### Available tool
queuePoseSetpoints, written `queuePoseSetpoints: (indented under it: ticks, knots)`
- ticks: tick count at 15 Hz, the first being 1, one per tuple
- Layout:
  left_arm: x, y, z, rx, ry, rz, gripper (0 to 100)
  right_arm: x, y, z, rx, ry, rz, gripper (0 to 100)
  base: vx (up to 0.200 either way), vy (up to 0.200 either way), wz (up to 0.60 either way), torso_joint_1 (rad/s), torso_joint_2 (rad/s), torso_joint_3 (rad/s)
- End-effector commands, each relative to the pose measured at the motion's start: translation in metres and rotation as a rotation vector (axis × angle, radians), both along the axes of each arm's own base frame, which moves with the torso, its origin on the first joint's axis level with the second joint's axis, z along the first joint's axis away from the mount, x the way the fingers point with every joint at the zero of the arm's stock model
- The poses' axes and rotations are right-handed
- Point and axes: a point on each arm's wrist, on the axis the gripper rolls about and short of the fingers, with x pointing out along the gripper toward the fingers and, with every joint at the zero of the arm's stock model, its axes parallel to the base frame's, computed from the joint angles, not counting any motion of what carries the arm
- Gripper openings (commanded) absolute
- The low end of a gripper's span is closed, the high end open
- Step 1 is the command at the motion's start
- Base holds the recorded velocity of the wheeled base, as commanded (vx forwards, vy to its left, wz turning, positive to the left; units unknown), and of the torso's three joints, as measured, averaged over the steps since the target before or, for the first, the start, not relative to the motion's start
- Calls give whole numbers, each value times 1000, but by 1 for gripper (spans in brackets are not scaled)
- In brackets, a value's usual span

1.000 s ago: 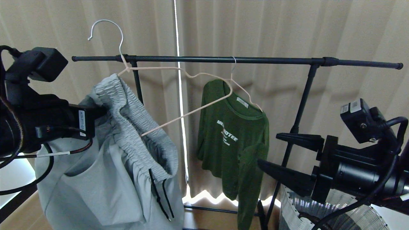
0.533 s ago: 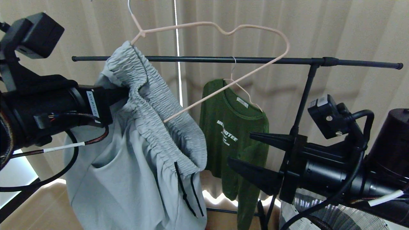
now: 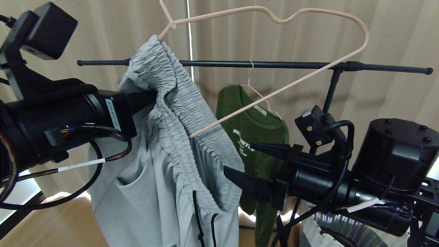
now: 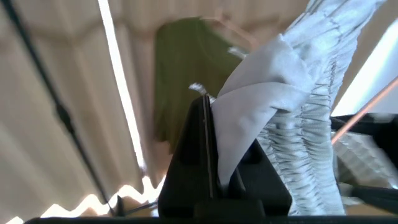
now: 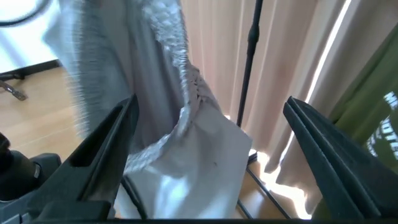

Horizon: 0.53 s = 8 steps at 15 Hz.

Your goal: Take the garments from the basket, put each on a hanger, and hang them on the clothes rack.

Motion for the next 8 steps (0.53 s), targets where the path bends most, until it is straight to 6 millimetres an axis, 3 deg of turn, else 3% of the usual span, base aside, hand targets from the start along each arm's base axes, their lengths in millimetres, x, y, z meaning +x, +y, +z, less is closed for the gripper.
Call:
queuePoseSetpoints:
  ticks: [1, 5, 6, 8]
  knots:
    - [-1, -3, -1, 3, 0, -14, 0, 2, 2, -6, -14, 14, -1, 100, 0, 0, 0, 0, 0, 0]
    - [-3, -3, -1, 3, 2, -20, 0, 5, 5, -13, -30, 33, -3, 100, 0, 0, 0, 0, 0, 0]
    - [-3, -3, -1, 1, 0, -22, 0, 5, 5, -13, -30, 33, -3, 0, 0, 0, 0, 0, 0, 0]
    - [-3, -3, 1, -5, -18, -21, 0, 4, 2, -11, -28, 27, -15, 0, 0, 0, 0, 0, 0, 0]
